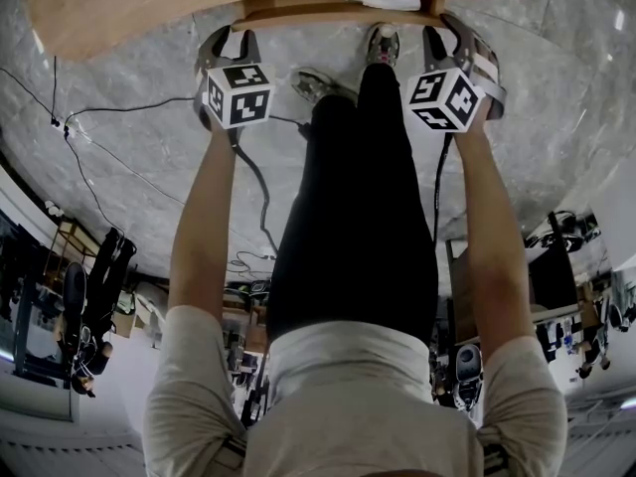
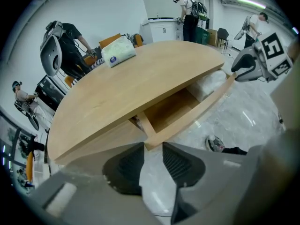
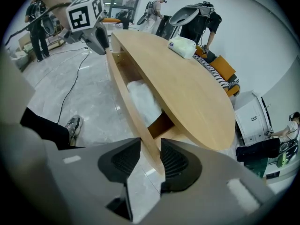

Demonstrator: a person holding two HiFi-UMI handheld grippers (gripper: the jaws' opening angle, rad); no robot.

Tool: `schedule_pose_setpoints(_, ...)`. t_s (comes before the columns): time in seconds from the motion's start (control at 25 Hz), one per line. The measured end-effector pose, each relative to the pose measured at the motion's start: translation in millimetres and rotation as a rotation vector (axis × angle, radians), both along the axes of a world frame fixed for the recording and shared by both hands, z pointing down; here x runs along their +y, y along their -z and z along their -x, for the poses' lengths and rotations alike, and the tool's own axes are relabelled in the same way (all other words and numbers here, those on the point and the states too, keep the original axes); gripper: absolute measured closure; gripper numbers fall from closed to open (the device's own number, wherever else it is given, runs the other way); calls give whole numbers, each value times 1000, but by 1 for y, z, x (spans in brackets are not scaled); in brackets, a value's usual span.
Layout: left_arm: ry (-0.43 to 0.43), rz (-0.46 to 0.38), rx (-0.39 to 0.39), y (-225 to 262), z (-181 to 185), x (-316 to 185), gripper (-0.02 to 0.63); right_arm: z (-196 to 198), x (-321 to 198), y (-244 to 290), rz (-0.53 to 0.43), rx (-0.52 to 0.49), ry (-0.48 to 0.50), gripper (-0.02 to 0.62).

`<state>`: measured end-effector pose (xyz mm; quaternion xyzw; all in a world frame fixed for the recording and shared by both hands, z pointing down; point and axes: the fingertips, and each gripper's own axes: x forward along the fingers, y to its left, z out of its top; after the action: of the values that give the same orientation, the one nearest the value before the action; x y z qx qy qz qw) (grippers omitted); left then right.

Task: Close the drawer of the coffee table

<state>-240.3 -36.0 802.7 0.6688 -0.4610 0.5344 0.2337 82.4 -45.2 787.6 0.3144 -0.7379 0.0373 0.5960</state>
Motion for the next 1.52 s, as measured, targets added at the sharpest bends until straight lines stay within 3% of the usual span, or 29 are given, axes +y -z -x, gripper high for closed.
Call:
schedule_pose_setpoints(0.88,89,-24,30,2,0,-30,469,-1,-31,4,-56,-23,-44,445)
schedule_pose_setpoints(1.12,104,-32,33,1,-1,-32,468,-4,-34,3,-86,-65,-132,426)
schedule_pose_setpoints(1.24,117,-48,36,2,-3,-35,469,-11,-38,6,-102,-90,-230,393)
schedule_pose_setpoints(1.52,202,-67,53,5,-3,-34,469,-16,-39,10,-121,-122,-316,374)
